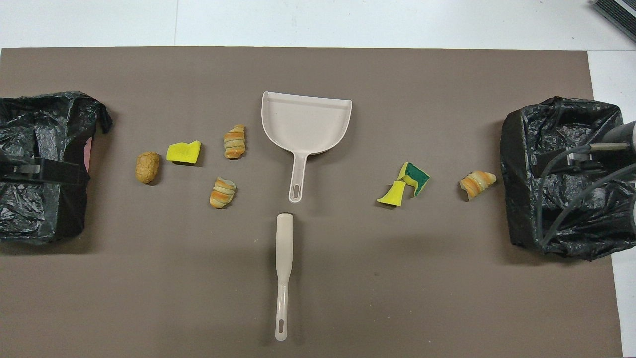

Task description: Sweep and dump trash in bin

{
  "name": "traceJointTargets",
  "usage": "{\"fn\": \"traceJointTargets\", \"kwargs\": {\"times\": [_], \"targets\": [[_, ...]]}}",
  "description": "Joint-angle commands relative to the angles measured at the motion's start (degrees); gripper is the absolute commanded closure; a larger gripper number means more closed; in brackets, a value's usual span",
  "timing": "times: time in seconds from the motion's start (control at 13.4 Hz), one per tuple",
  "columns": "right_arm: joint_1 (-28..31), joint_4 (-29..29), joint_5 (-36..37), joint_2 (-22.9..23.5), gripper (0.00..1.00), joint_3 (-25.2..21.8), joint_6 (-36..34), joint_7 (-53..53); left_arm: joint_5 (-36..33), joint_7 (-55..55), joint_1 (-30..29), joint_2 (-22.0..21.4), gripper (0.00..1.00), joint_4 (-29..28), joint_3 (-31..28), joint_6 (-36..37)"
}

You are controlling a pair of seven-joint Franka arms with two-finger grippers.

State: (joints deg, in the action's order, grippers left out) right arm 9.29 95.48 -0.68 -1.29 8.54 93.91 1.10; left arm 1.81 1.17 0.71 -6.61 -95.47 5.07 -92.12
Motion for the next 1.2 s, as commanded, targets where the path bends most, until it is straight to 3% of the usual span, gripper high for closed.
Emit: {"fn": "traceJointTargets", "kwargs": {"times": [0.0,0.37,0.75,1.12], "targets": [[0.20,6.81,0.24,-2.49,0.00,0.16,4.53,-2.33,0.73,-0.73,4.45,-1.56,0.00,-2.87,0.29,0.28],[-0.76,5.60,-0.11,0.40,0.00,0.60,4.01,-4.53,0.73,-9.24,14.48,-4.19,0.00,-12.52,0.29,-4.10],[-7.78,1.02,-0.46,4.10,0.00,0.51,0.49,-3.39,0.73,-19.96,26.42,-6.05,0.00,-24.83,0.29,-13.67],[-16.74,-1.44,-0.73,10.24,0.00,0.51,0.57,9.41,0.82,-27.62,37.59,-3.59,0.00,-36.60,0.29,-25.27]]}}
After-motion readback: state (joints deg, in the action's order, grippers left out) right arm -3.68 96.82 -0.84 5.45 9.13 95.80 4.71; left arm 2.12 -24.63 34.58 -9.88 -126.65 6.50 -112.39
